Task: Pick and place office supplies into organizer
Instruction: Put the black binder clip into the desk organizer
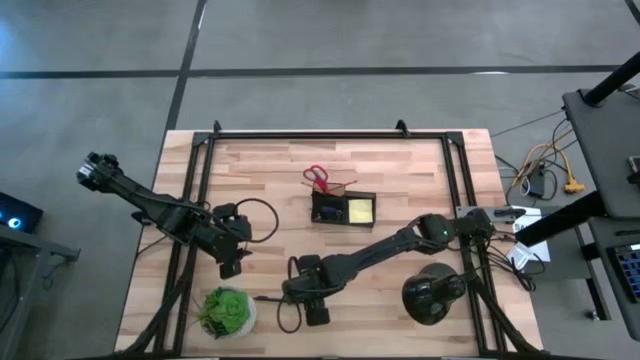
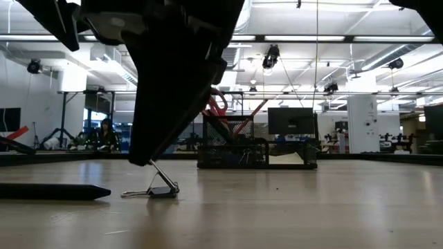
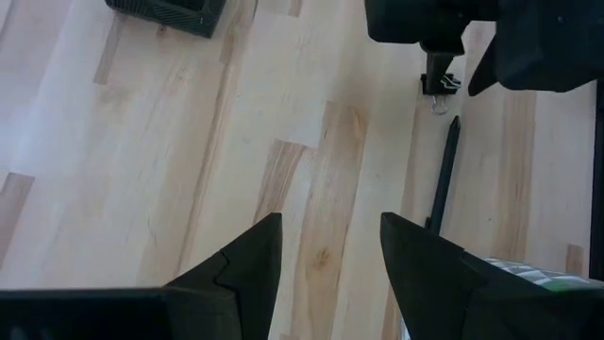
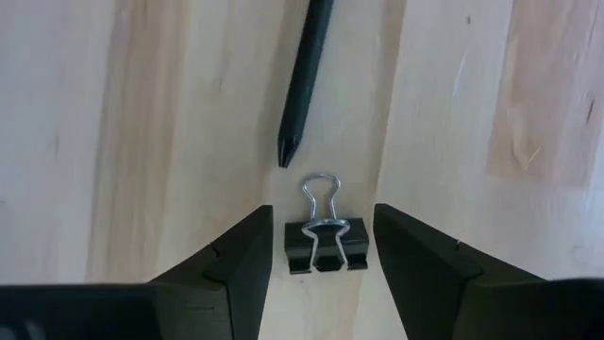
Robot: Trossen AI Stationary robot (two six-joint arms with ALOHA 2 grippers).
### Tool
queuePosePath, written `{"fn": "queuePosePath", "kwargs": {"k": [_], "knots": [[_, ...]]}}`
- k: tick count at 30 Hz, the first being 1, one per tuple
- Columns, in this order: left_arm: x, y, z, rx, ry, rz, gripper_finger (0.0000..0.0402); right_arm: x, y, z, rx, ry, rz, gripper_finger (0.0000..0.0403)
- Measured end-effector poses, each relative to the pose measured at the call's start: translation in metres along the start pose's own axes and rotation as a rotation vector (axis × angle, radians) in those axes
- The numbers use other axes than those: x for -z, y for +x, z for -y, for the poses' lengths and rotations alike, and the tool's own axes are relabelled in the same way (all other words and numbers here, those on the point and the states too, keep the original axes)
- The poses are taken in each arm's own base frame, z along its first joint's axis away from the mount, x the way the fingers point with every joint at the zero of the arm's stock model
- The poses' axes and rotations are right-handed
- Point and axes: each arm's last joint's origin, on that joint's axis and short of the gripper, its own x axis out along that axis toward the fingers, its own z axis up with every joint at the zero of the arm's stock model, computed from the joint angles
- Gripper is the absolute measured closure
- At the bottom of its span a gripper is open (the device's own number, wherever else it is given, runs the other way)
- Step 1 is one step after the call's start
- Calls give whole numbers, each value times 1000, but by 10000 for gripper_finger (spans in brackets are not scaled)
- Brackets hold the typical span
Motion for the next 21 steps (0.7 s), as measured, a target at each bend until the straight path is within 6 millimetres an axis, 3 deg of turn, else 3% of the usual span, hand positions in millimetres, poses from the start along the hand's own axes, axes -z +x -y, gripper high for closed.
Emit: {"fn": "queuePosePath", "kwargs": {"k": [10, 21], "knots": [[0, 0, 0, -4, -1, 3, 237, 2, 3, 1, 5, 53, -11, 234], [0, 0, 0, -9, -2, 7, 237, 3, 3, 1, 8, 52, -12, 292]]}}
